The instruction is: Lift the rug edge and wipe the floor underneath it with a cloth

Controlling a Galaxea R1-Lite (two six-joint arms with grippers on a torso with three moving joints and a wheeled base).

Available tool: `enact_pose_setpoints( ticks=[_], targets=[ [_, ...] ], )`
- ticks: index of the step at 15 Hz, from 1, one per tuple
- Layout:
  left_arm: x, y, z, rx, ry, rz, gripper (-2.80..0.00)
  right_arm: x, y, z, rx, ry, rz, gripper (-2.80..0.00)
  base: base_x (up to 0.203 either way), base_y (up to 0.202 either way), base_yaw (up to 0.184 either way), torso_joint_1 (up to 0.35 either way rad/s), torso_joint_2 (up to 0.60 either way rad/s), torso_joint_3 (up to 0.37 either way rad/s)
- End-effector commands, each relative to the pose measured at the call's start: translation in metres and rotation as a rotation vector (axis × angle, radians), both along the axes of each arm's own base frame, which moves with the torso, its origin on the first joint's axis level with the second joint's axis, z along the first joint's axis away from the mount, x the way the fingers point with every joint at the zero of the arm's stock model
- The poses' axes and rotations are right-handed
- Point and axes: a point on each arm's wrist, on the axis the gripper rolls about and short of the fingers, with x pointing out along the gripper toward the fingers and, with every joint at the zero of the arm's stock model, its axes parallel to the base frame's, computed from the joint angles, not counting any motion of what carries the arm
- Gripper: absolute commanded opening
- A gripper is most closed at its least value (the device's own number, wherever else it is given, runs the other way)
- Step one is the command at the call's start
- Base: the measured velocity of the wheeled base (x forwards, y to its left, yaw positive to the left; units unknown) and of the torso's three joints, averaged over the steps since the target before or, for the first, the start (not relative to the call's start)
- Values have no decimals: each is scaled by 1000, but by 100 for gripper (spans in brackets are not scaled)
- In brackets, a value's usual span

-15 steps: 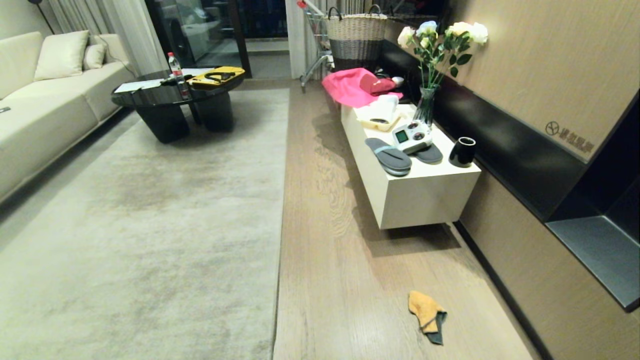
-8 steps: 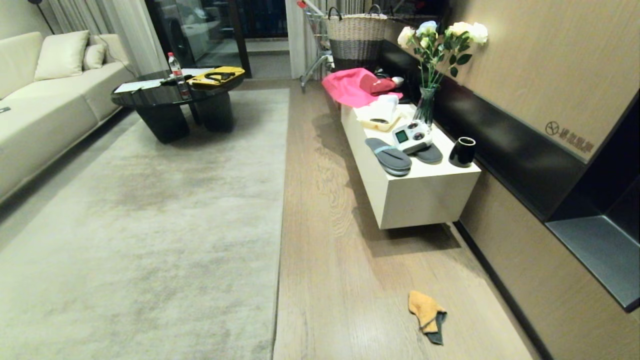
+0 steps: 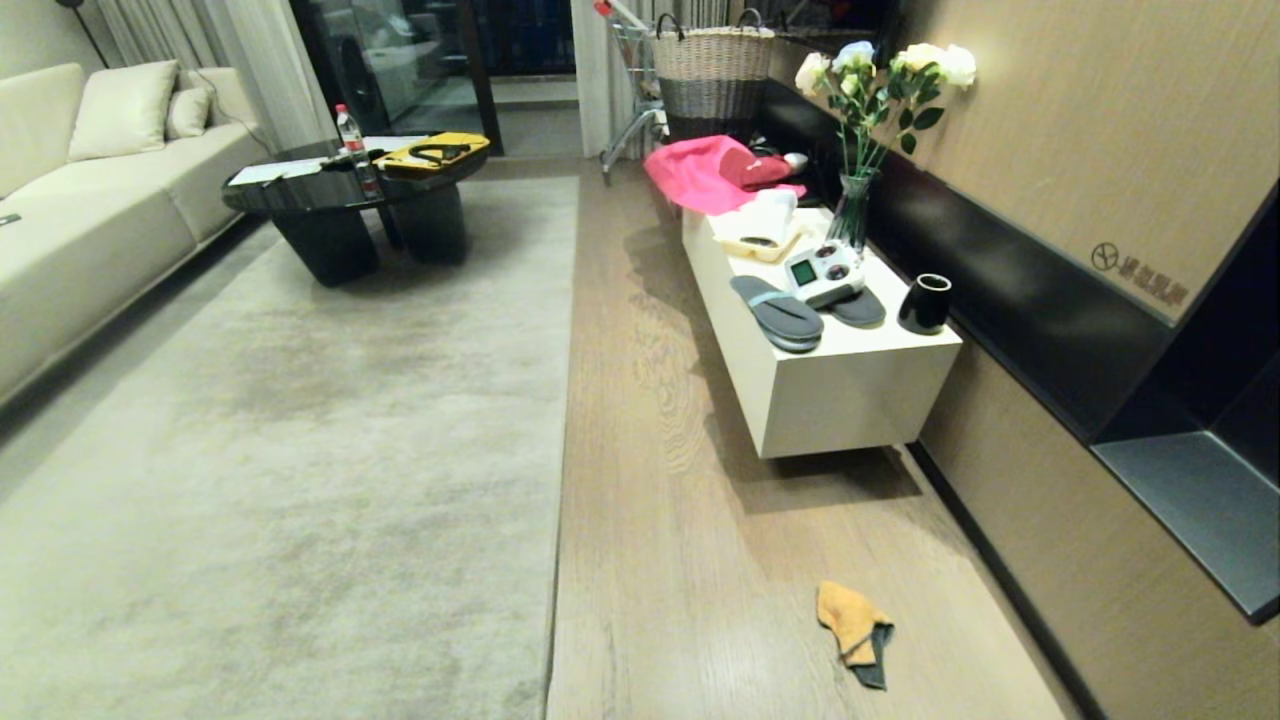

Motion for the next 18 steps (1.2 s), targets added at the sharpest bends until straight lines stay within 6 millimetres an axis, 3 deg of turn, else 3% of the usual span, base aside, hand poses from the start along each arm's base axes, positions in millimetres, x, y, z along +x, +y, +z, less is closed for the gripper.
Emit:
enact_pose_setpoints(
  ticks=[1,10,18],
  targets=[
    [0,0,0,-1,-1,-1,-280,0,0,0,0,0,0,-280,0,0,0,-22,-195,-214],
    [0,0,0,-1,-1,0,-280,0,0,0,0,0,0,-280,0,0,0,8,-401,-392],
    [0,0,0,-1,-1,-1,-280,0,0,0,1,1,0,-280,0,0,0,119,-485,-371]
  ],
)
